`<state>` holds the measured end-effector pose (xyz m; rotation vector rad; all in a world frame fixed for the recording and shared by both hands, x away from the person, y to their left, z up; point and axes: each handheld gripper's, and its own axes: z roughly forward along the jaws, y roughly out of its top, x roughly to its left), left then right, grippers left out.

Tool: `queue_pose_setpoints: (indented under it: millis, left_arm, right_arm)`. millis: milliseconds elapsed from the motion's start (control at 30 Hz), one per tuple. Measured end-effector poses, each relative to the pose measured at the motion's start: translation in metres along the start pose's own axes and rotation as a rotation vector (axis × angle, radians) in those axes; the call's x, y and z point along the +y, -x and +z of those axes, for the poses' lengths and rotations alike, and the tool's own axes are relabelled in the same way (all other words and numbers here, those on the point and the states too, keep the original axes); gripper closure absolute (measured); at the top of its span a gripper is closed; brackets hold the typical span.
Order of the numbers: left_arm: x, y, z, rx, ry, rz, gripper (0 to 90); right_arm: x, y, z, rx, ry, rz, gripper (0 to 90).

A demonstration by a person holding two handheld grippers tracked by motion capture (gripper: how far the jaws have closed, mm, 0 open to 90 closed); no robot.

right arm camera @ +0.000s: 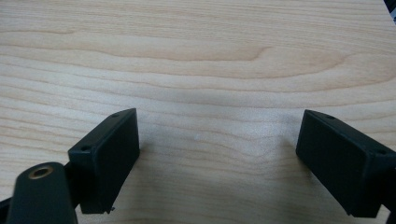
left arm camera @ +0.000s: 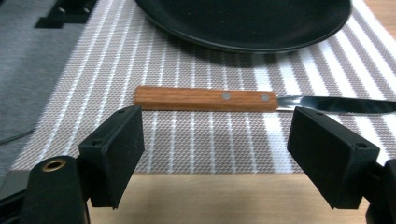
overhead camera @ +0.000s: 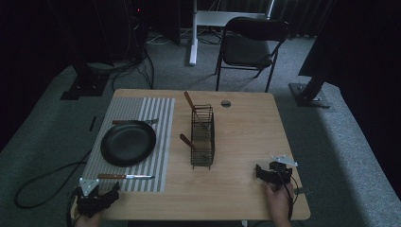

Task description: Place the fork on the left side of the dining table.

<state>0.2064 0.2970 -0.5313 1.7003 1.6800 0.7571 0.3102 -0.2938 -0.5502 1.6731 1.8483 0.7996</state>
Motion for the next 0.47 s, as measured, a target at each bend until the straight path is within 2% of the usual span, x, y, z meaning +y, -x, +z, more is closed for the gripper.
queue_pose_setpoints:
  millis: [67,167,200,233,267,467]
  left_arm:
    - [-0.0016,-0.0007,0.0016,-0.003,-0.017,-0.01,19.0]
    - [-0.0015,-0.0012,0.0025,0.007,-0.01,-0.013,19.0]
    - [-0.0016,-0.0016,0.0026,0.005,-0.014,-0.019,17.6]
    - [-0.0019,-0.0016,0.0029,0.002,-0.013,-0.023,11.9]
    - [-0.0019,-0.0011,0.0028,-0.002,-0.013,-0.022,9.7]
    - [-0.0016,0.0013,0.0044,-0.008,-0.021,-0.009,9.7]
  right_arm:
    - [0.0,0.0,0.0,0.0,0.0,0.0,13.0]
    - [0.0001,0.0,0.0001,0.002,0.0,-0.001,13.0]
    - [0.0001,0.0,0.0001,0.002,0.0,-0.001,13.0]
    - [0.0001,0.0001,0.0001,0.003,0.0,-0.001,13.0]
    - [0.0001,0.0001,0.0001,0.003,0.0,-0.001,13.0]
    - [0.0002,0.0001,0.0001,0.003,0.0,-0.002,13.0]
